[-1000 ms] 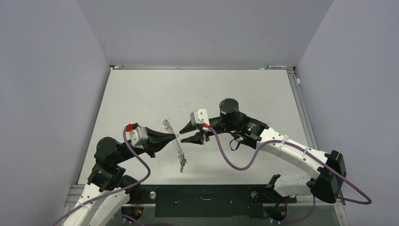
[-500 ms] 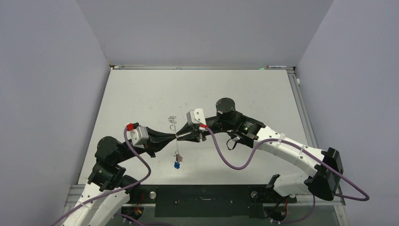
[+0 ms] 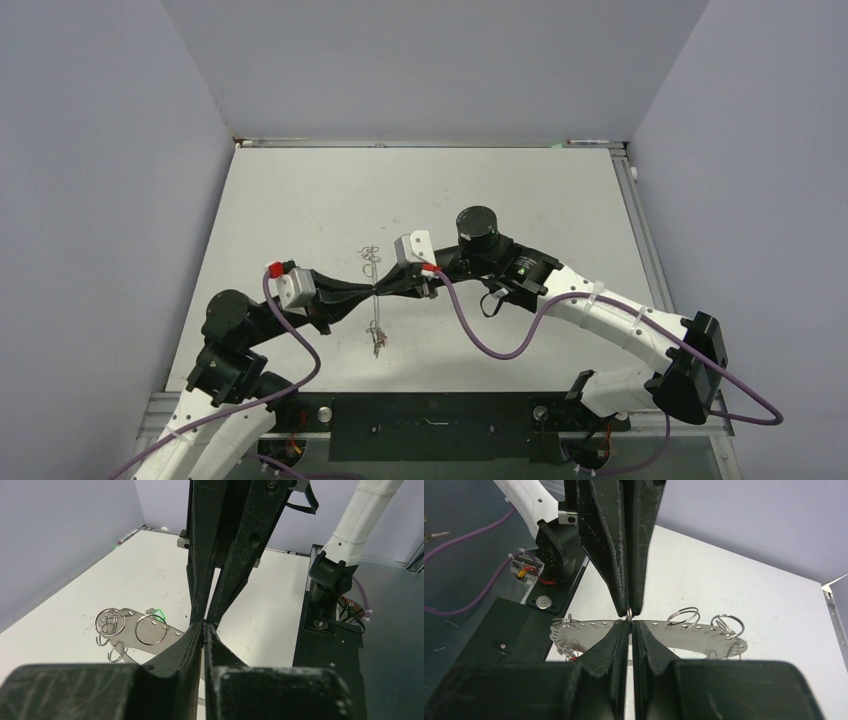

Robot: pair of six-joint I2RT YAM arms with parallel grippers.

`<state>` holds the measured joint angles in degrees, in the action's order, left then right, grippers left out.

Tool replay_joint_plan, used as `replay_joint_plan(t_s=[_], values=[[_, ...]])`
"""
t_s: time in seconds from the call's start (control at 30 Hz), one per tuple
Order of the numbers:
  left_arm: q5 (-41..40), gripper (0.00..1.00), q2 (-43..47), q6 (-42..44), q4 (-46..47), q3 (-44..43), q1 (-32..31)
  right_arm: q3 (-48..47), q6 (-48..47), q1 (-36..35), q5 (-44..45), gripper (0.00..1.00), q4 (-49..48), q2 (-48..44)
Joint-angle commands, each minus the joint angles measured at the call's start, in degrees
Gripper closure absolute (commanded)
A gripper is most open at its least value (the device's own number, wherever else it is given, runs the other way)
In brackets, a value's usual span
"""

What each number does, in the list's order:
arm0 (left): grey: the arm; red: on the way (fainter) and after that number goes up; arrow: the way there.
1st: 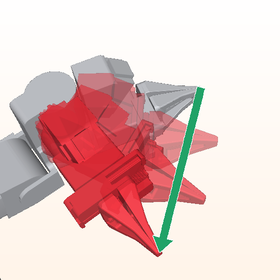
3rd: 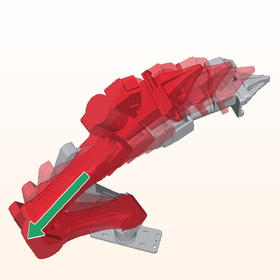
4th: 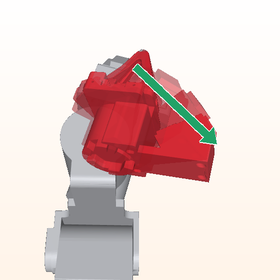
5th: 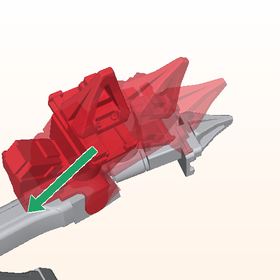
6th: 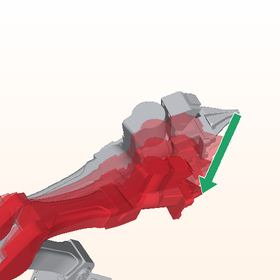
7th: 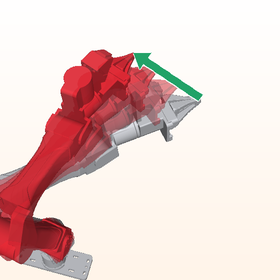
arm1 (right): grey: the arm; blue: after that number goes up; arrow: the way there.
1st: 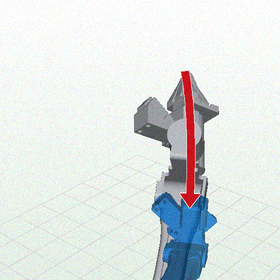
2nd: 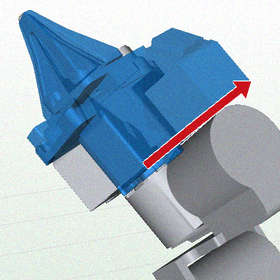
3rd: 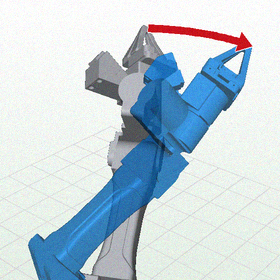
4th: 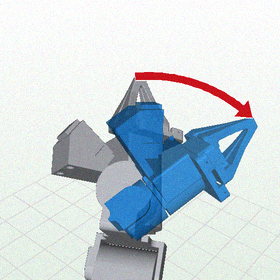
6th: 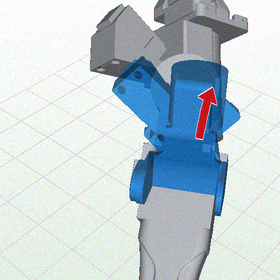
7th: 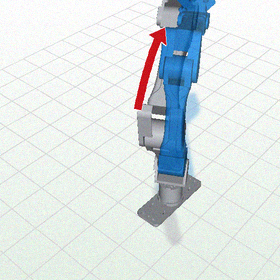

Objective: Put the keys on the keyring

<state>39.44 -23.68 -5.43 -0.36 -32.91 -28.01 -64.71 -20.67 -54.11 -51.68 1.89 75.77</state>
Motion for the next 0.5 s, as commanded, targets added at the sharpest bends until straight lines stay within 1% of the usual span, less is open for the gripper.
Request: replay_joint_plan(t_s=[0.0, 0.07, 0.1, 0.13, 0.17, 0.23, 0.37, 0.47], values=[[-2.1, 0.87, 1.4, -1.8, 3.6, -1.8, 0.4, -0.4, 0.6, -0.4, -1.1, 0.95, -5.8, -1.5], [-2.1, 0.56, 2.9, -2.7, 5.2, -0.9, 0.7, 1.9, 3.7, -0.4, -0.4, 0.95, -10.5, -2.6], [-2.5, 0.47, 3.7, -3.2, 6.0, -0.5, 0.9, 3.3, 5.9, -0.2, 0.4, 0.95, -13.8, -3.2], [-3.0, 0.41, 4.7, -3.6, 6.8, -0.1, 1.1, 5.1, 8.0, -0.1, 1.0, 0.95, -17.2, -3.8], [-3.7, 0.38, 5.5, -3.8, 7.3, 0.3, 1.3, 7.2, 10.6, -0.1, 1.4, 0.95, -21.5, -4.5], [-4.7, 0.38, 7.2, -4.3, 7.7, 0.6, 1.7, 11.5, 15.4, 0.0, 2.3, 0.95, -31.7, -6.1], [-2.8, 0.46, 9.5, -5.3, 10.1, 1.4, 1.8, 17.9, 24.0, 0.4, 4.0, 0.95, -46.1, -8.3], [-0.7, 0.48, 9.5, -6.2, 11.4, 1.6, 1.9, 22.1, 29.8, 0.6, 5.1, 0.95, -57.7, -9.1]])
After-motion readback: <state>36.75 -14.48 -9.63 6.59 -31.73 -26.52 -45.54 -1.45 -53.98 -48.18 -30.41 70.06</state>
